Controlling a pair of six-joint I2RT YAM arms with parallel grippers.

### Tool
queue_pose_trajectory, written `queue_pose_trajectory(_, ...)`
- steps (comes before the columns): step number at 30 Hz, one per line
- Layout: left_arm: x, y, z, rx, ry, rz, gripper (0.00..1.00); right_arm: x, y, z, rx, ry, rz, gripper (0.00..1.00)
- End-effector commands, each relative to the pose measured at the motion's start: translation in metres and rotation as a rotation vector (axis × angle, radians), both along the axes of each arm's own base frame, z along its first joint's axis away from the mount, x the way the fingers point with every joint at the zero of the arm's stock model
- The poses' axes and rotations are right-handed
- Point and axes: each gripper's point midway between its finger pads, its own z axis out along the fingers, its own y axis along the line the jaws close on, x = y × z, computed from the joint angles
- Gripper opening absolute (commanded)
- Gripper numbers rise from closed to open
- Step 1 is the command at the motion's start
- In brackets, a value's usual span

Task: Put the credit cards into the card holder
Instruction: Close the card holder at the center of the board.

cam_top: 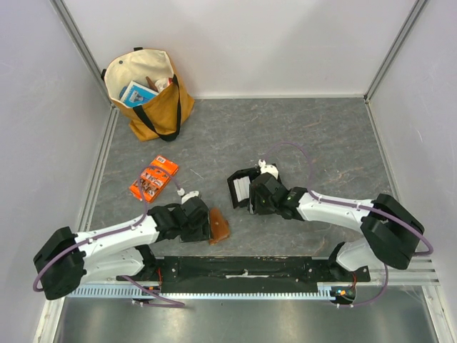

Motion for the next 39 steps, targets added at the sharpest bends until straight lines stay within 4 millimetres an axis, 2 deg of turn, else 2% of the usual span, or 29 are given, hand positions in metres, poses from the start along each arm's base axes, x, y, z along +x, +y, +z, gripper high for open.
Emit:
queue_pose_trajectory(1, 0.016, -0.007, -0.003, -0.030, -0.018, 0.067, 0.68, 0.023, -0.002, 0.012, -0.055, -0.109, 0.077, 0.54)
queue_pose_trajectory(3, 0.022, -0.008, 0.000, -0.035, -0.036, 0.062, 0.68, 0.011, 0.007, 0.016, 0.007, -0.109, 0.183, 0.53)
queue_pose_trajectory(5, 0.030, -0.007, 0.007, -0.041, -0.062, 0.072, 0.68, -0.012, 0.019, 0.018, 0.091, -0.070, 0.292, 0.54)
queue_pose_trajectory(9, 0.043, -0.005, 0.020, -0.084, -0.113, 0.094, 0.71, -0.039, 0.027, 0.011, 0.192, -0.002, 0.298, 0.54)
queue_pose_trajectory(11, 0.048, -0.003, 0.023, -0.097, -0.115, 0.106, 0.71, -0.045, 0.032, 0.007, 0.189, 0.010, 0.283, 0.55)
queue_pose_trajectory(14, 0.052, -0.002, 0.022, -0.114, -0.108, 0.115, 0.73, -0.042, 0.055, 0.008, 0.191, -0.011, 0.277, 0.57)
queue_pose_trajectory(20, 0.061, -0.005, 0.020, -0.183, -0.103, 0.140, 0.73, -0.030, 0.075, -0.004, 0.123, -0.026, 0.186, 0.57)
queue_pose_trajectory(25, 0.058, -0.007, 0.010, -0.207, -0.054, 0.104, 0.73, -0.048, 0.094, -0.011, 0.093, -0.022, 0.292, 0.57)
queue_pose_trajectory(27, 0.059, -0.008, 0.008, -0.196, -0.053, 0.083, 0.72, -0.062, 0.093, -0.017, 0.069, 0.005, 0.329, 0.57)
queue_pose_trajectory(32, 0.062, -0.013, 0.006, -0.179, -0.050, 0.014, 0.70, -0.086, 0.102, -0.019, 0.060, 0.020, 0.379, 0.56)
queue_pose_trajectory(36, 0.065, -0.016, 0.011, -0.167, -0.054, -0.035, 0.64, -0.085, 0.085, -0.018, 0.022, -0.012, 0.334, 0.56)
queue_pose_trajectory(39, 0.062, -0.015, 0.014, -0.153, -0.050, -0.067, 0.63, -0.078, 0.071, -0.005, 0.024, -0.105, 0.358, 0.56)
